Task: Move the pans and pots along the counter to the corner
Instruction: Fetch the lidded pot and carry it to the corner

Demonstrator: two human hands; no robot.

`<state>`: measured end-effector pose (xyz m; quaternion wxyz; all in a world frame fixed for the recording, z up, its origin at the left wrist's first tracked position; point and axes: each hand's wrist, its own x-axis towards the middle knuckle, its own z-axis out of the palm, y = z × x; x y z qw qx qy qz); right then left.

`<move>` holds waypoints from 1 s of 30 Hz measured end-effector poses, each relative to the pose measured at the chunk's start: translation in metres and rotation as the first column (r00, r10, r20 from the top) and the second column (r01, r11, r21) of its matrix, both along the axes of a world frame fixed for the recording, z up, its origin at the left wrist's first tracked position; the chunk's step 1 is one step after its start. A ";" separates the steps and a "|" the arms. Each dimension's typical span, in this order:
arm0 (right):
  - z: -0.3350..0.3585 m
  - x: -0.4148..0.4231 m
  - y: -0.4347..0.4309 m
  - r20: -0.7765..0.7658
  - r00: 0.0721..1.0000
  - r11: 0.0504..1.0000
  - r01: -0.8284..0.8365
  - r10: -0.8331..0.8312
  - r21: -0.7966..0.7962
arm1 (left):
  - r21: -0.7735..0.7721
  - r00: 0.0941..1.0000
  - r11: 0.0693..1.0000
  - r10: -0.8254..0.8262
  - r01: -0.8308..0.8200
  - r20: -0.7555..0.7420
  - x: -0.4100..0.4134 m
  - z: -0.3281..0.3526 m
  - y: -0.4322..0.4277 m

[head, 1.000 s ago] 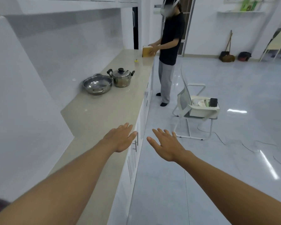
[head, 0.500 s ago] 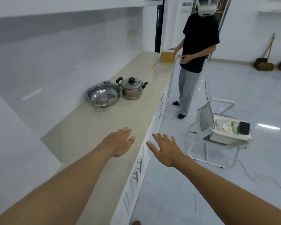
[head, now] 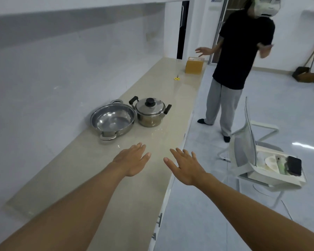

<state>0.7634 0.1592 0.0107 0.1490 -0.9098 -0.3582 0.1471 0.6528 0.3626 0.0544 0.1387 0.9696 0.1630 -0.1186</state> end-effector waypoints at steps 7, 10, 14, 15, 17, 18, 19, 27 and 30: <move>0.000 0.058 0.053 -0.013 0.997 0.997 -0.077 0.077 -0.018 | -0.038 0.993 0.993 0.113 -0.112 0.022 0.036 -0.008 0.051; -0.001 0.092 0.076 -0.018 0.994 0.994 -0.106 0.106 -0.006 | -0.037 0.987 0.987 0.155 -0.153 0.036 0.061 -0.009 0.072; -0.007 0.144 0.103 -0.063 0.992 0.993 -0.105 0.108 0.058 | -0.066 0.972 0.973 0.226 -0.222 0.066 0.110 -0.007 0.095; -0.009 0.159 0.111 -0.077 0.992 0.993 -0.094 0.100 0.075 | -0.077 0.967 0.969 0.240 -0.234 0.082 0.125 -0.006 0.100; -0.014 0.189 0.126 -0.108 0.992 0.991 -0.059 0.071 0.117 | -0.098 0.959 0.961 0.267 -0.258 0.091 0.155 -0.005 0.111; -0.017 0.204 0.133 -0.121 0.991 0.989 -0.038 0.055 0.142 | -0.105 0.957 0.957 0.278 -0.269 0.085 0.171 -0.006 0.116; -0.020 0.218 0.141 -0.135 0.990 0.985 -0.012 0.035 0.170 | -0.112 0.955 0.955 0.286 -0.276 0.084 0.185 -0.008 0.121; -0.044 0.298 0.207 -0.549 0.800 0.842 0.454 -0.241 0.291 | -0.152 0.934 0.929 0.351 -0.338 0.064 0.265 -0.047 0.146; -0.055 0.317 0.219 -0.545 0.782 0.825 0.501 -0.301 0.262 | -0.164 0.934 0.926 0.352 -0.339 0.062 0.281 -0.057 0.157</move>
